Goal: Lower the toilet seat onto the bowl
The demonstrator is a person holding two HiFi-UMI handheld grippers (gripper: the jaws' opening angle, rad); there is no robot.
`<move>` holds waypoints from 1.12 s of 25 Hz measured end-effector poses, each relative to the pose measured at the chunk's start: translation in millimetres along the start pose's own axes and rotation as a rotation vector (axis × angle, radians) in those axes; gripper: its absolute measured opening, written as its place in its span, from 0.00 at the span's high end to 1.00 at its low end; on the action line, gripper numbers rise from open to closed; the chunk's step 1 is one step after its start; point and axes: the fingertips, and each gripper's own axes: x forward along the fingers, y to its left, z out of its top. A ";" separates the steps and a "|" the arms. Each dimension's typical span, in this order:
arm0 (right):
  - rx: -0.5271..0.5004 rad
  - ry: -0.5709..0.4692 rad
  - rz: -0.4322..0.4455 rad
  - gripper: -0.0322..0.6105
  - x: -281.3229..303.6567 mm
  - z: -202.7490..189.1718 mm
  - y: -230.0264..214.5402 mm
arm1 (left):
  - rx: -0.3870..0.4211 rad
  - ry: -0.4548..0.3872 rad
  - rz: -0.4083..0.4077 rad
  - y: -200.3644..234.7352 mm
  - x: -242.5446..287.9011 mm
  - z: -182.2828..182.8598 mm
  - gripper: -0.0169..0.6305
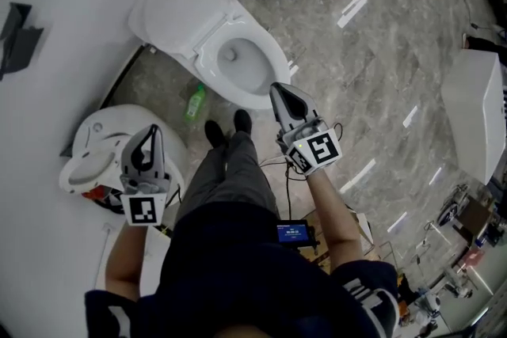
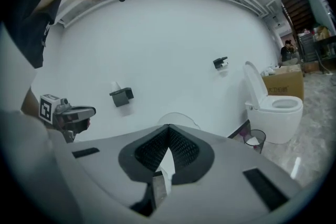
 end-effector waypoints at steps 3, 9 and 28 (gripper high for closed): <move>-0.031 -0.029 0.023 0.92 3.6 30.0 20.2 | 0.000 -0.030 0.016 8.0 -5.1 12.5 0.94; -0.109 -0.070 0.072 0.92 4.0 77.3 62.4 | 0.000 -0.078 0.045 20.8 -20.2 37.0 0.94; -0.327 -0.167 0.164 0.92 0.0 161.6 157.1 | -0.001 -0.222 0.132 55.8 -63.3 97.7 0.94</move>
